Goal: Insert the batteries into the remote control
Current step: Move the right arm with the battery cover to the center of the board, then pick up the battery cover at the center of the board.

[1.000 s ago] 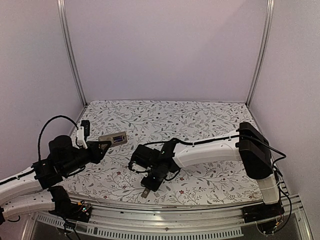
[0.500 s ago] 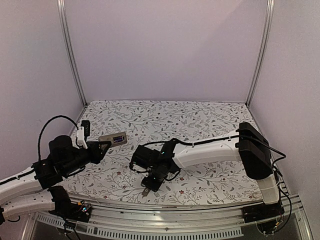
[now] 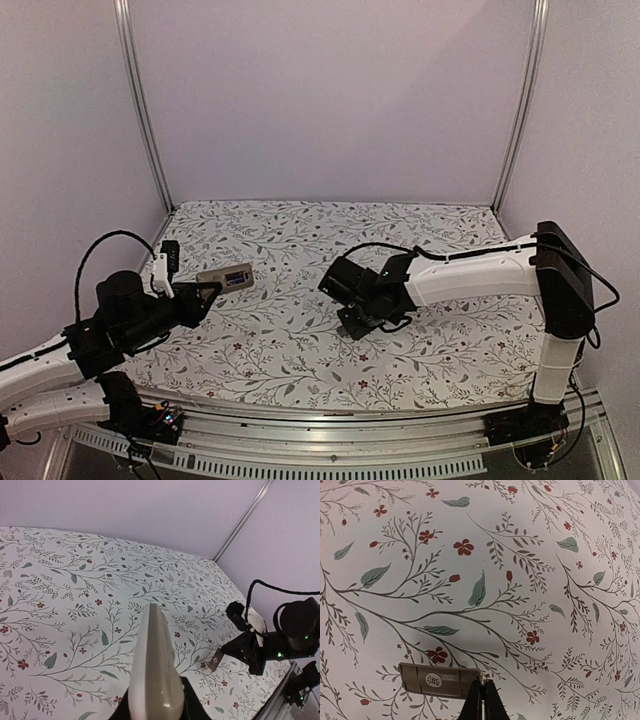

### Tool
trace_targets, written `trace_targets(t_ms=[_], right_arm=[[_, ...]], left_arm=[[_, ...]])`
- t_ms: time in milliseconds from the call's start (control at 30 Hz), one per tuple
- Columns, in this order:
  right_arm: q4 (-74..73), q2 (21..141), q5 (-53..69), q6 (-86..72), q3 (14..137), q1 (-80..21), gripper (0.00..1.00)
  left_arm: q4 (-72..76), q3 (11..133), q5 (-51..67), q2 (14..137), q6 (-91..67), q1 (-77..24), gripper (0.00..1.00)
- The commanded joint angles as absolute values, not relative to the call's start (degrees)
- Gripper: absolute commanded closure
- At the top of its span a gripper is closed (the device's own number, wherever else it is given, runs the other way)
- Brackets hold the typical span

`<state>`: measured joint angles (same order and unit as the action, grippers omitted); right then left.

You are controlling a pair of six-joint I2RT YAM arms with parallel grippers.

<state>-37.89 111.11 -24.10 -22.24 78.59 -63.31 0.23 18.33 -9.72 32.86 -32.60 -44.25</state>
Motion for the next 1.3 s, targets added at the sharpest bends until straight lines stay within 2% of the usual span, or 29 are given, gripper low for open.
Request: trace_targets(t_ms=[0, 100, 267, 367, 667, 700, 800, 867, 1067, 1267], right_arm=[[-32.68, 106.37, -31.7, -32.63, 72.69, -62.93, 1.0], [-30.41, 103.77, -29.97, -35.54, 69.07, -62.81, 1.0], [-35.56, 103.65, -17.51, -36.89, 68.99, -61.5, 1.0], [-41.95, 104.19, -15.46, -39.53, 68.33, -61.37, 1.0], [-43.06, 104.86, -10.88, -45.39, 64.5, -61.18, 1.0], [-43.48, 105.07, -10.62, -44.91, 65.08, -61.17, 0.96], [-46.27, 105.7, -10.2, -42.93, 67.54, -61.18, 0.69], [-48.6, 105.45, -10.7, -41.23, 69.7, -61.17, 0.6], [-48.55, 101.14, -6.68, -25.96, 76.93, -61.17, 0.47], [-43.41, 100.34, 1.04, 3.23, 74.51, -61.88, 0.44]], left_arm=[[0.18, 19.38, -10.36, 31.42, -31.95, -44.75, 1.0], [-1.92, 19.34, -10.51, 30.95, -31.95, -44.78, 1.0], [-2.02, 19.68, -10.28, 31.39, -31.71, -44.76, 1.0], [-1.82, 19.64, -10.36, 31.55, -31.7, -44.74, 1.0], [-1.58, 19.78, -9.98, 31.47, -31.48, -44.74, 1.0], [-1.7, 19.83, -9.86, 31.41, -31.46, -44.74, 1.0], [-2.15, 19.91, -9.92, 31.12, -31.41, -44.78, 1.0], [-2.36, 19.82, -10.08, 30.76, -31.41, -44.78, 1.0], [-2.13, 19.6, -10.16, 30.2, -31.54, -44.74, 1.0], [-2.54, 20.1, -9.74, 30.33, -31.28, -44.74, 1.0]])
